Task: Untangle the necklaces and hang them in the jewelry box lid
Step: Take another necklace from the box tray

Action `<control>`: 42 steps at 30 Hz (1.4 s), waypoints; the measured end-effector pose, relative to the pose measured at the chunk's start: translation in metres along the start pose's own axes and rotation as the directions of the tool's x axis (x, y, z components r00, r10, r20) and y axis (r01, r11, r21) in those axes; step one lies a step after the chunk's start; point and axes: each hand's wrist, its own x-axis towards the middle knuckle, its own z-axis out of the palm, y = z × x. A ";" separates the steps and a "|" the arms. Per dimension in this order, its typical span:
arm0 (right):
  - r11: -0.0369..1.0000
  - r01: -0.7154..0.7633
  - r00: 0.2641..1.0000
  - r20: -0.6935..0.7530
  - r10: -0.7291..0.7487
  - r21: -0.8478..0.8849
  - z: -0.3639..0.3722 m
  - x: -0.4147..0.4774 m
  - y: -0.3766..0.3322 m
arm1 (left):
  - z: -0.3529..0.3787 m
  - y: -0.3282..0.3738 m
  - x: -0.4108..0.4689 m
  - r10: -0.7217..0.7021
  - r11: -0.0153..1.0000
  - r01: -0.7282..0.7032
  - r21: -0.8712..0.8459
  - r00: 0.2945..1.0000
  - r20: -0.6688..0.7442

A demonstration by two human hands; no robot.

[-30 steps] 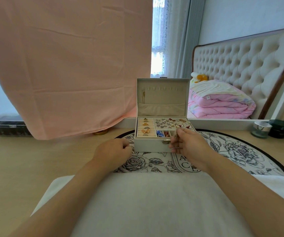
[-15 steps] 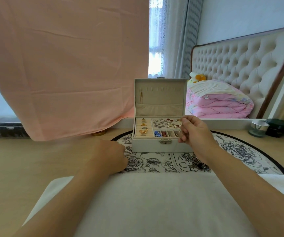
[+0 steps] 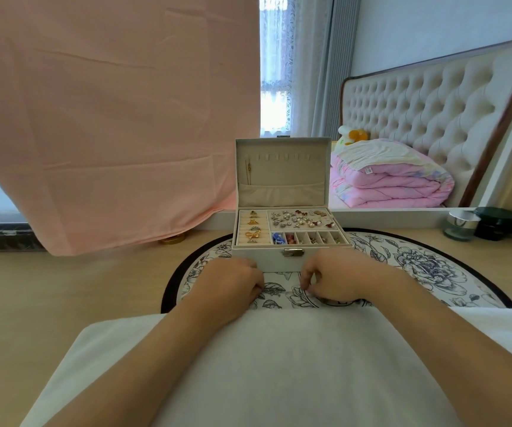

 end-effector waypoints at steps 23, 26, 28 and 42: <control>0.489 0.167 0.984 -0.175 -0.030 0.856 0.020 0.014 -0.033 | -0.032 -0.003 0.012 -0.255 0.191 0.361 -0.913 0.916 0.309; 0.424 0.154 0.986 -0.165 -0.012 0.892 0.018 0.013 -0.033 | -0.037 -0.005 0.012 -0.237 0.264 0.358 -0.896 0.924 0.299; 0.412 0.117 0.992 -0.122 -0.014 0.904 0.017 0.014 -0.028 | -0.040 -0.008 0.011 -0.235 0.291 0.352 -0.890 0.928 0.291; 0.002 0.072 0.982 -0.071 -0.176 0.997 0.006 0.012 -0.031 | -0.064 -0.026 0.010 -0.184 0.436 0.301 -0.848 0.952 0.243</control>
